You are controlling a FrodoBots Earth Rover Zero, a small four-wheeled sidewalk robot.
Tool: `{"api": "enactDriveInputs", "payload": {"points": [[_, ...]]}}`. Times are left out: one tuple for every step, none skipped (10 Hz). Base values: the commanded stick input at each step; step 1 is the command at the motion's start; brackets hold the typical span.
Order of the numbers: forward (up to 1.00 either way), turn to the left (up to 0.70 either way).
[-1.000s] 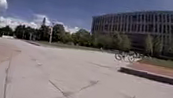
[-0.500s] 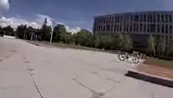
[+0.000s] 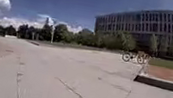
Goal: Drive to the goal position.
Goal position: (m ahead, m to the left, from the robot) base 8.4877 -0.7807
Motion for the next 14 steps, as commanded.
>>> {"api": "enactDriveInputs", "payload": {"points": [[0.85,0.01],[0.85,0.01],[0.85,0.01],[0.85,0.01],[0.85,0.01],[0.85,0.01],[0.85,0.01],[0.85,0.01],[0.85,0.01],[0.85,0.01],[0.85,0.01],[0.85,0.0],[0.85,-0.13],[0.85,-0.26]]}}
